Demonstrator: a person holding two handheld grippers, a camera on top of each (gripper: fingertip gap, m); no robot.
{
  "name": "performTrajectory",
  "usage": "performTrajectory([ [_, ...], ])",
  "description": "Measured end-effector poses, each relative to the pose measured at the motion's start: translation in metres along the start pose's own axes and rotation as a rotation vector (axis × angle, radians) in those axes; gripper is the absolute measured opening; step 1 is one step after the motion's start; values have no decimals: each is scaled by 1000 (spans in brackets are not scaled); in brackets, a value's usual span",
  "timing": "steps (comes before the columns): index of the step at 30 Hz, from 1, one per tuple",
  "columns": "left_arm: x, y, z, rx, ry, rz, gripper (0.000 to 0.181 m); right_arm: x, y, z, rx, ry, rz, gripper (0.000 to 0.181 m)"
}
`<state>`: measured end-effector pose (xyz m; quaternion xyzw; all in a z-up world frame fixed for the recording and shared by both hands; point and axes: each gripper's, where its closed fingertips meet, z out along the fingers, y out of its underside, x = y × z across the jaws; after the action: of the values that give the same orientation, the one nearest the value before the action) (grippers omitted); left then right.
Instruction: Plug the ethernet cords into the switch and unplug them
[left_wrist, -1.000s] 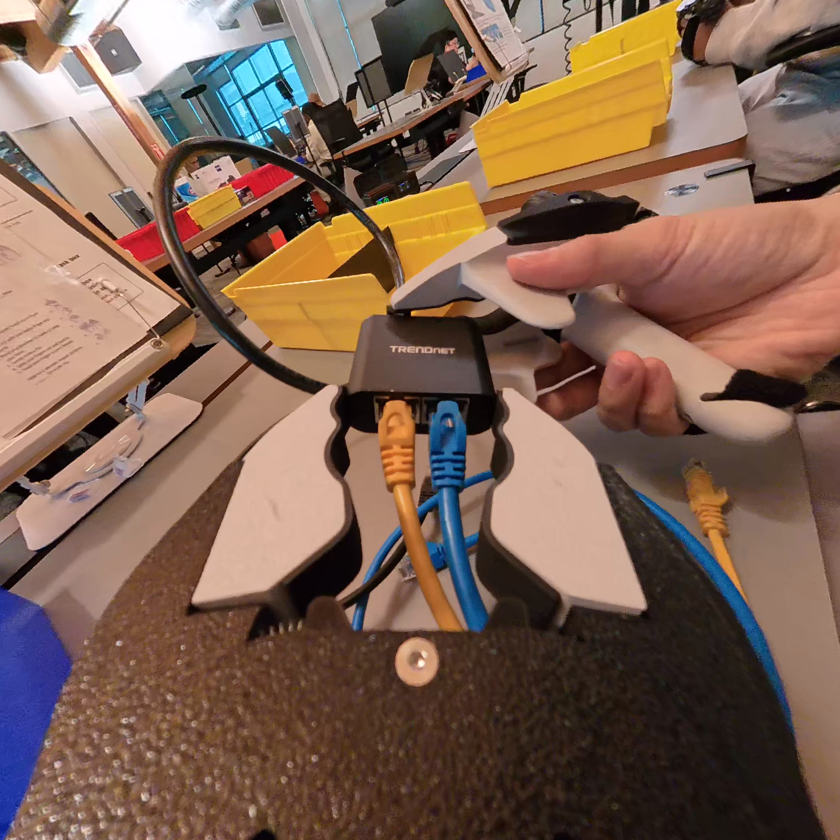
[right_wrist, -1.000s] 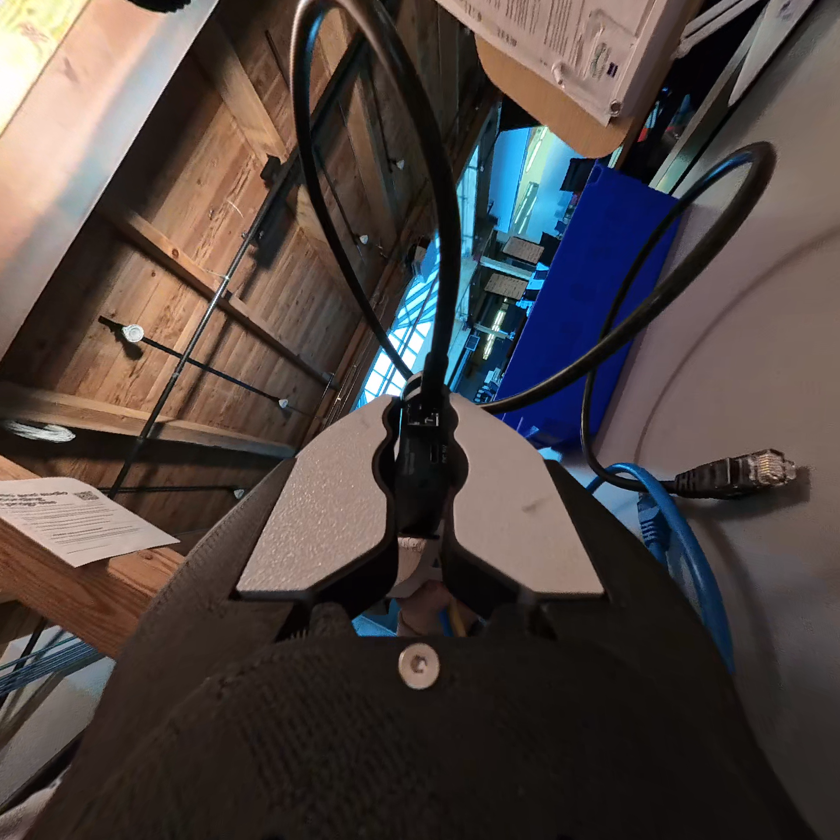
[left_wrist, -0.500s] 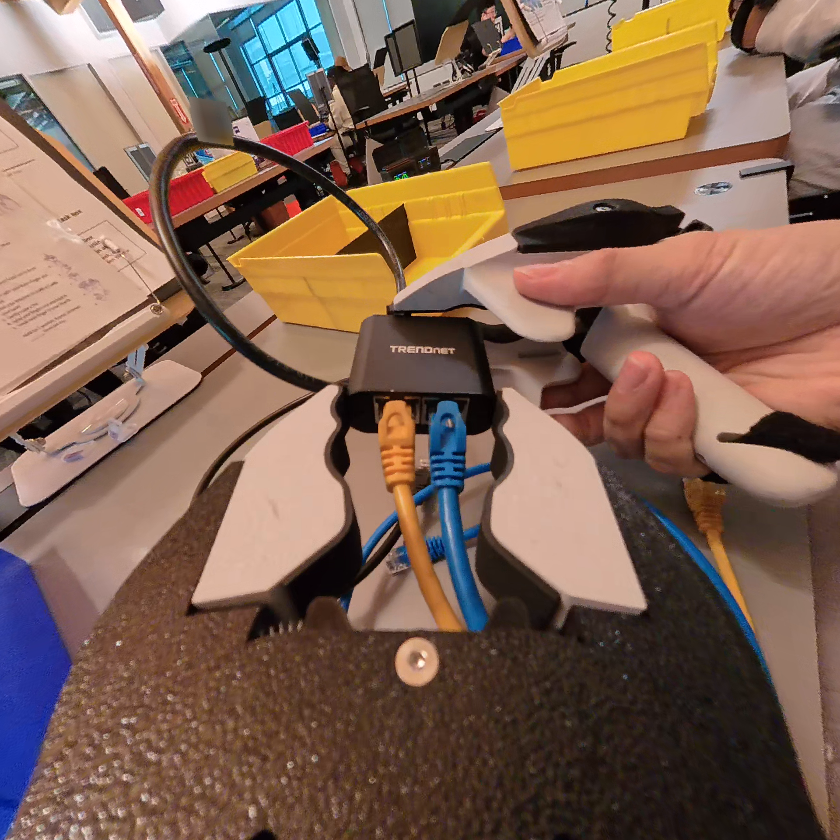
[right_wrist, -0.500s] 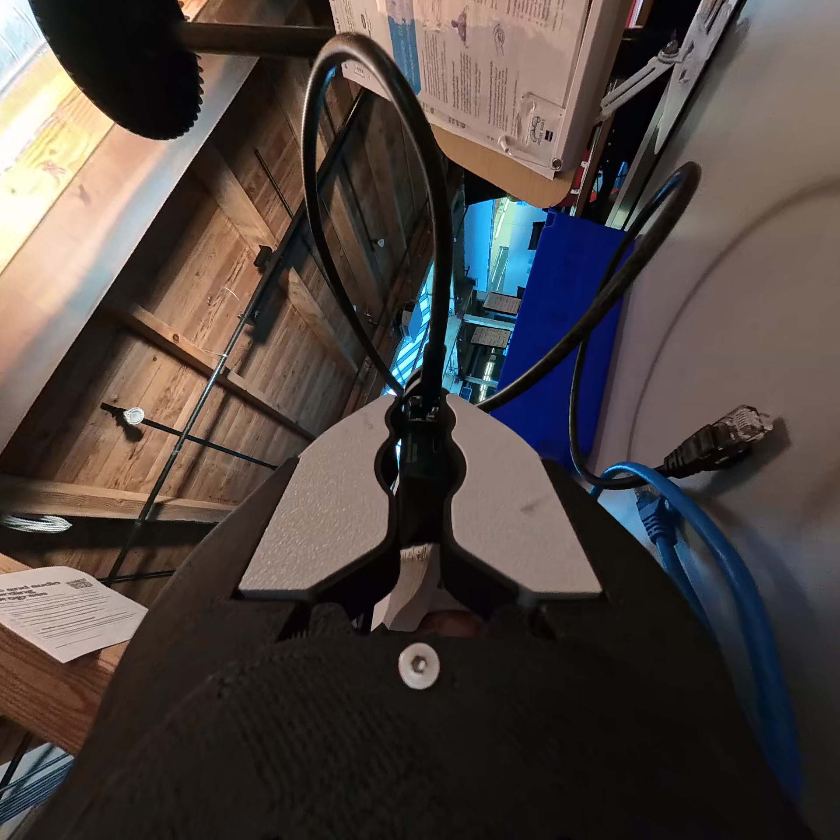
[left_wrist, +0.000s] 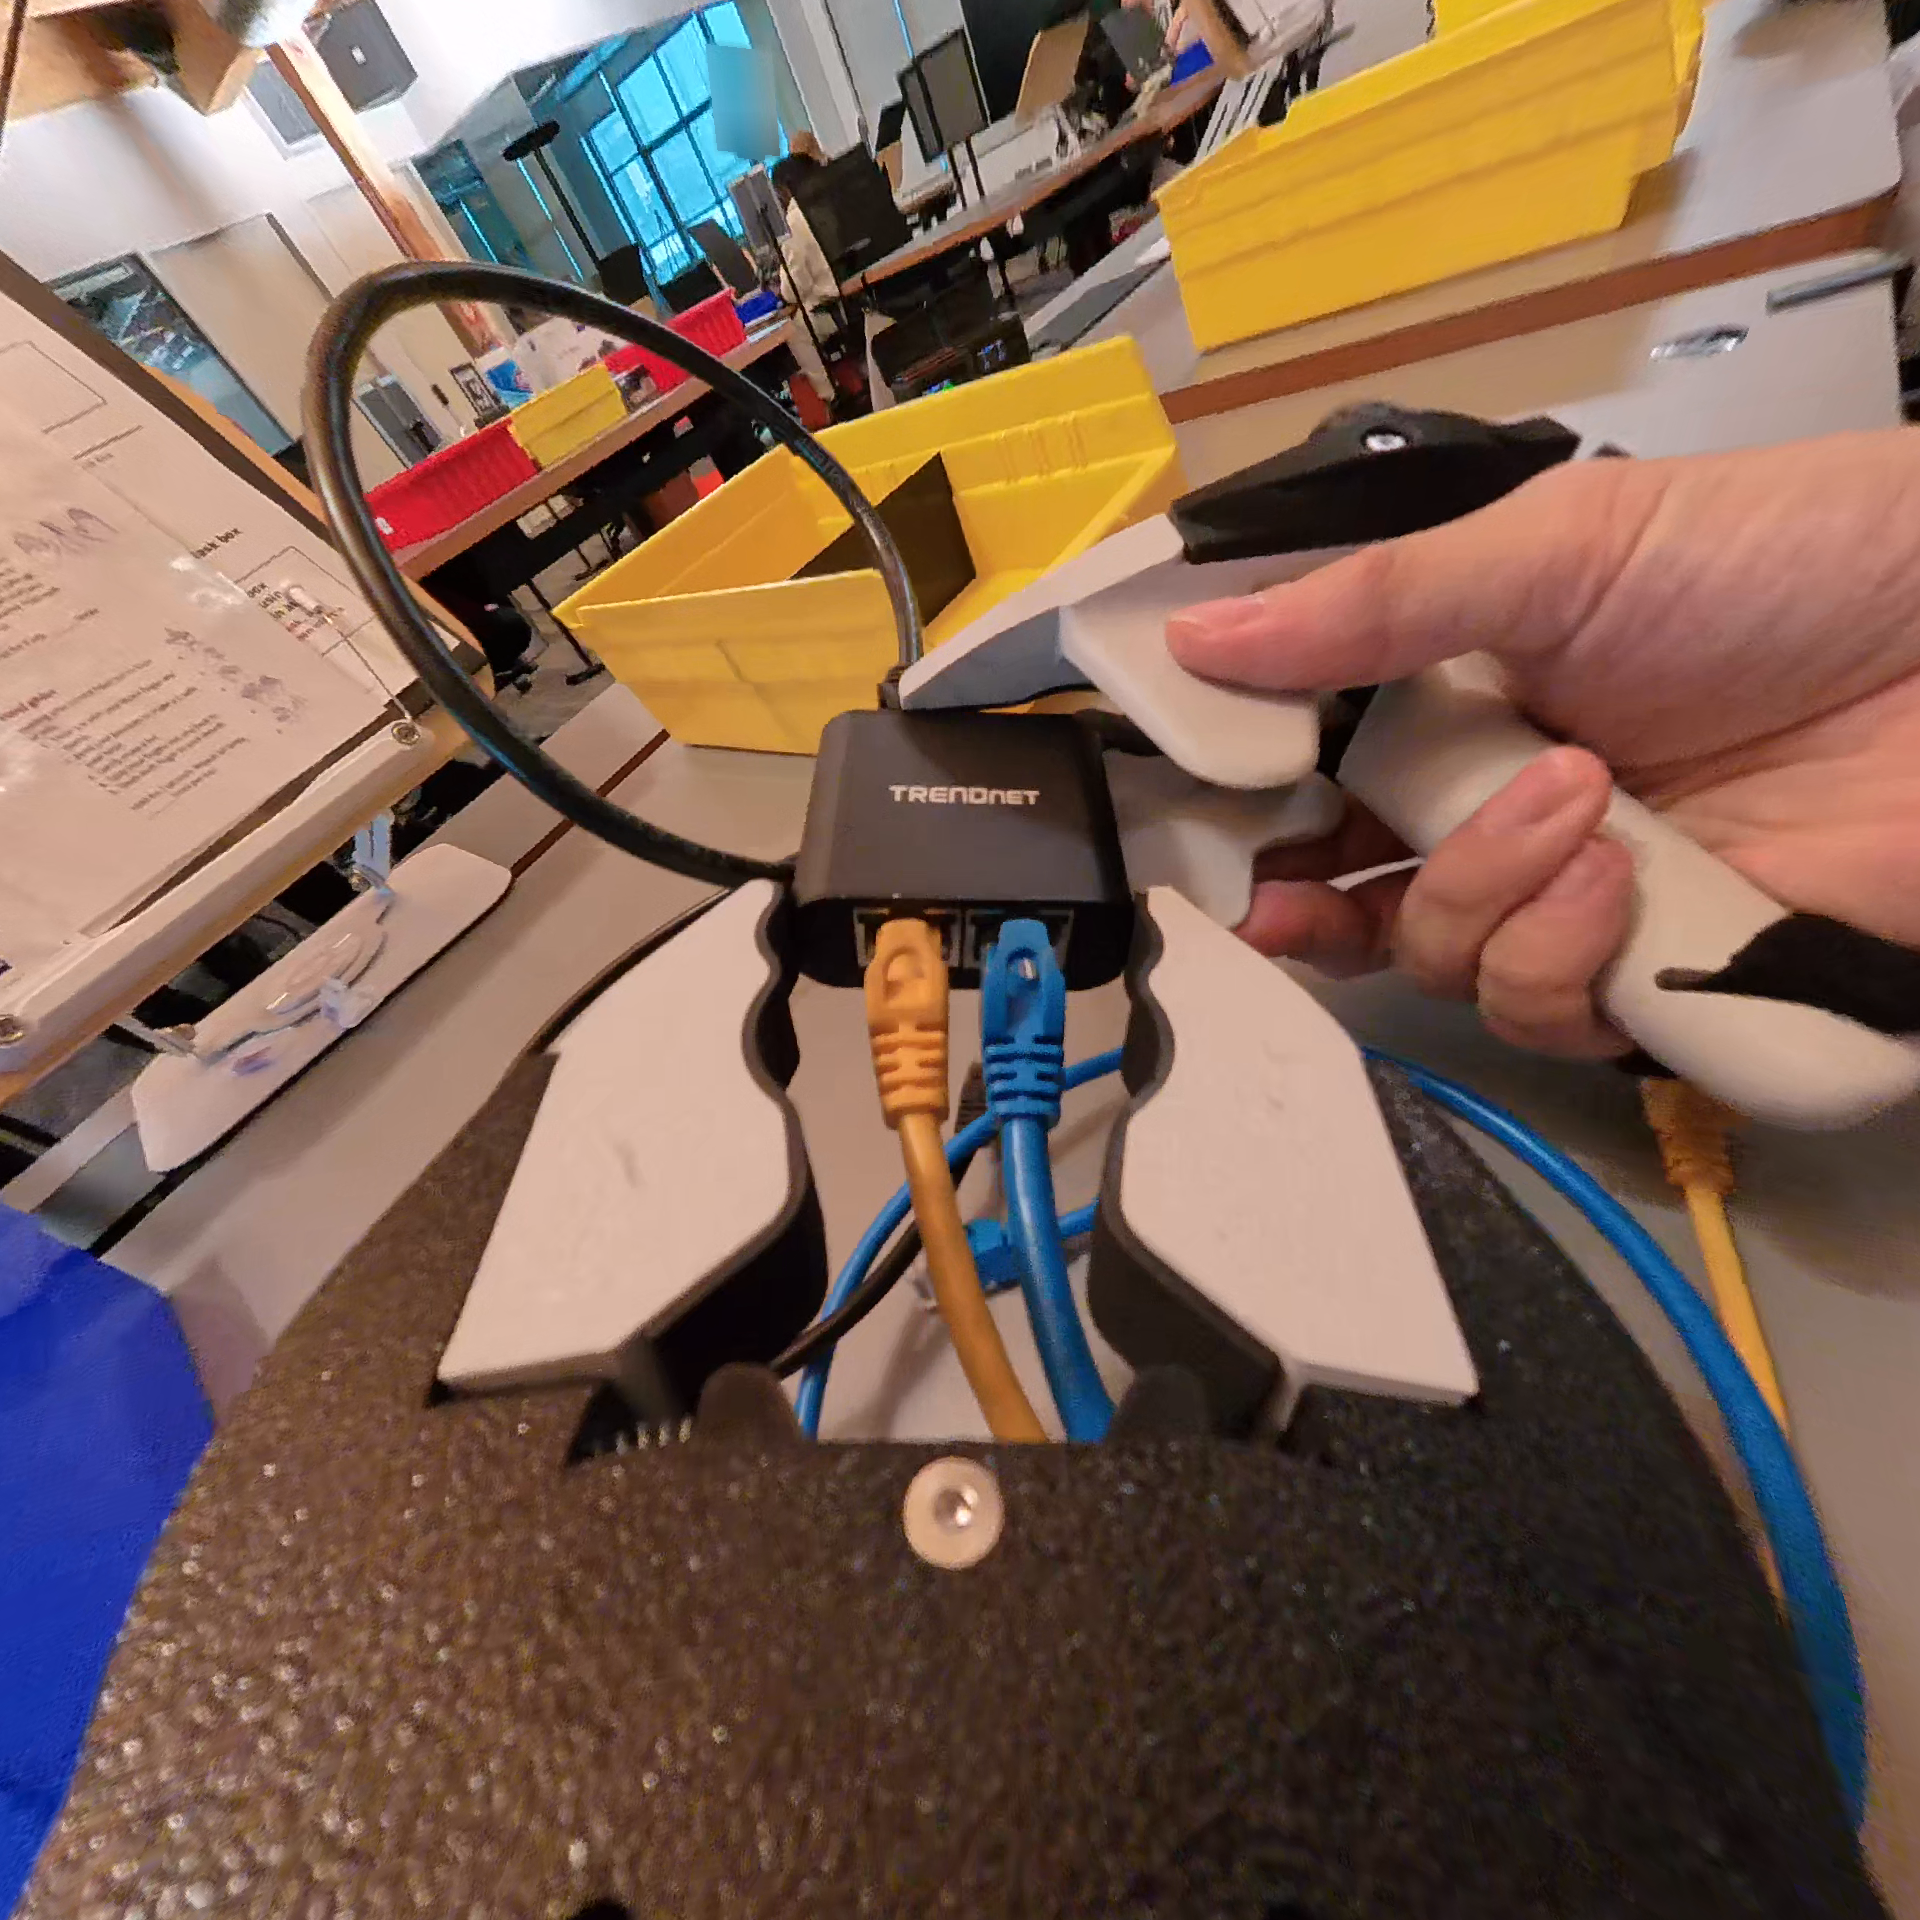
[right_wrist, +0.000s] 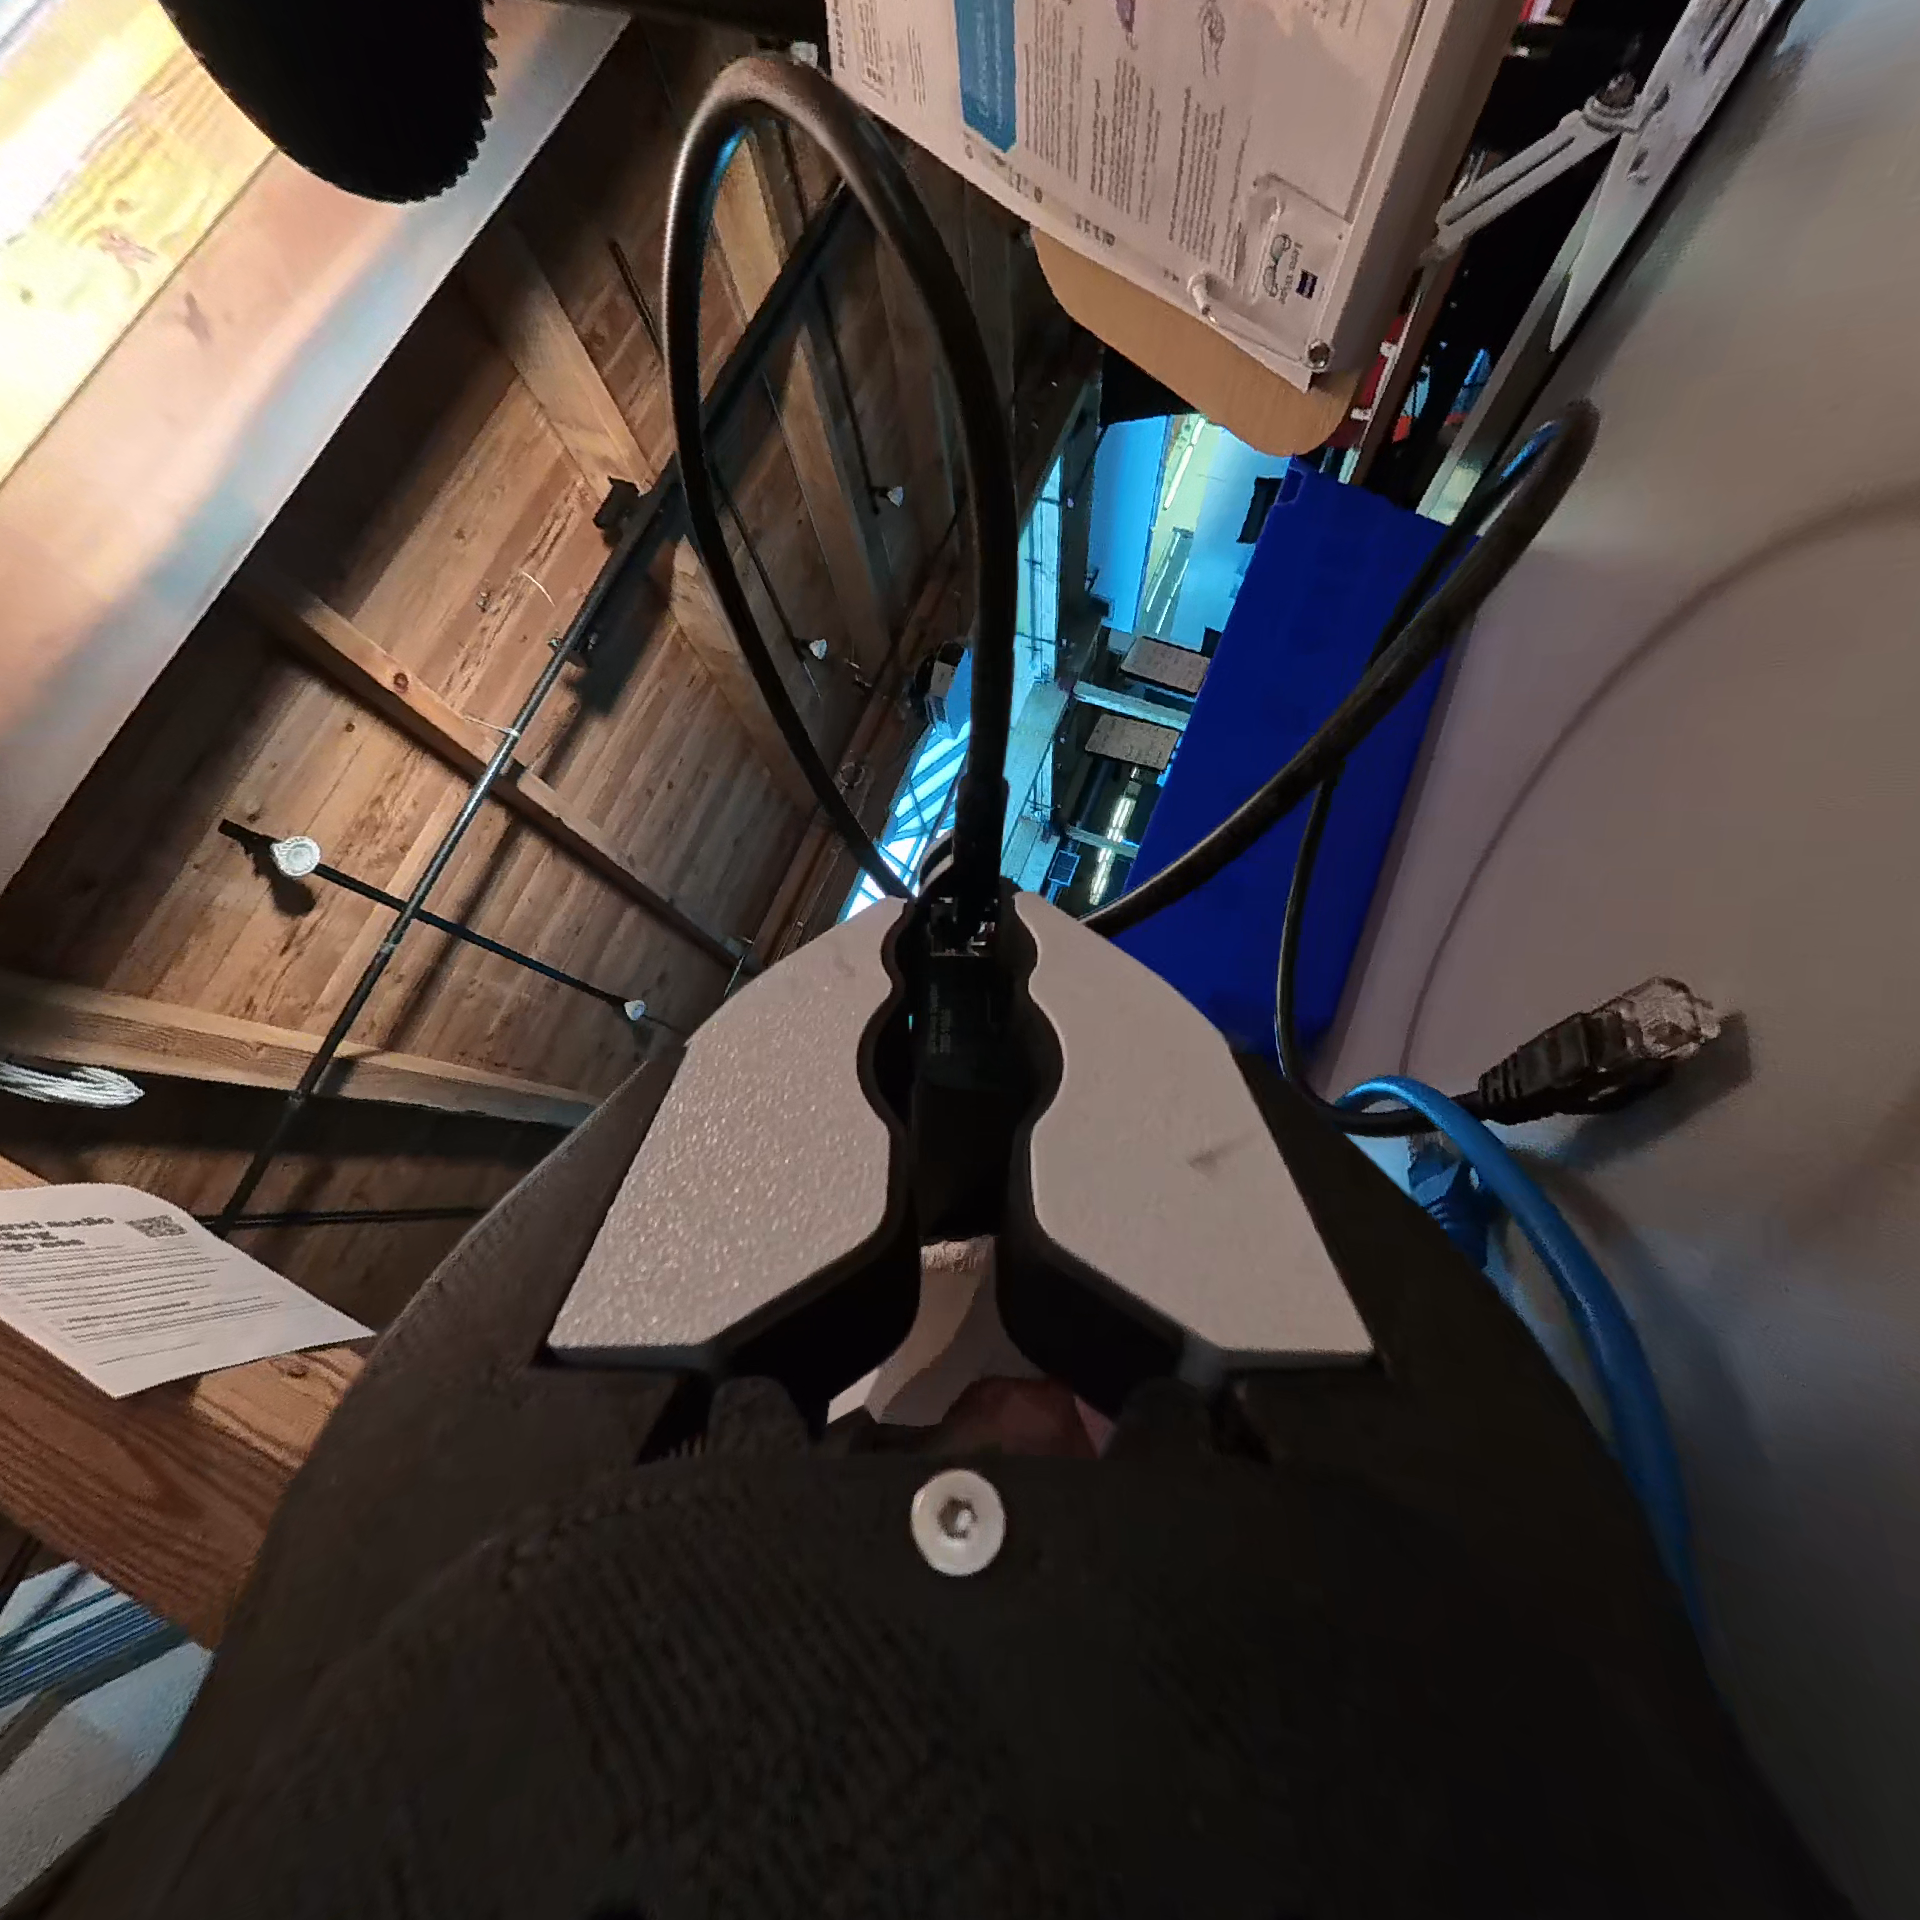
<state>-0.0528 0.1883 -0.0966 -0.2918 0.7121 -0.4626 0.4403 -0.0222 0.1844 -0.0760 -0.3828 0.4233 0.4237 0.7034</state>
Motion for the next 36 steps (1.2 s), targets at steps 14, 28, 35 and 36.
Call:
performTrajectory([
  [14, -1, 4, 1, -5, -23, -20, 60, 5, -2, 3, 27, 16, 14, 14],
  [28, -4, 6, 2, 60, -52, -45, 60, 1, 1, 9, -126, 30, -254, 13],
  [35, -7, -2, 3, 104, -105, -142, 60, -3, -3, 13, -144, -2, -308, 13],
  [36, -7, -2, 4, 110, -97, -188, 60, -2, -4, 14, -137, 5, -308, 13],
])
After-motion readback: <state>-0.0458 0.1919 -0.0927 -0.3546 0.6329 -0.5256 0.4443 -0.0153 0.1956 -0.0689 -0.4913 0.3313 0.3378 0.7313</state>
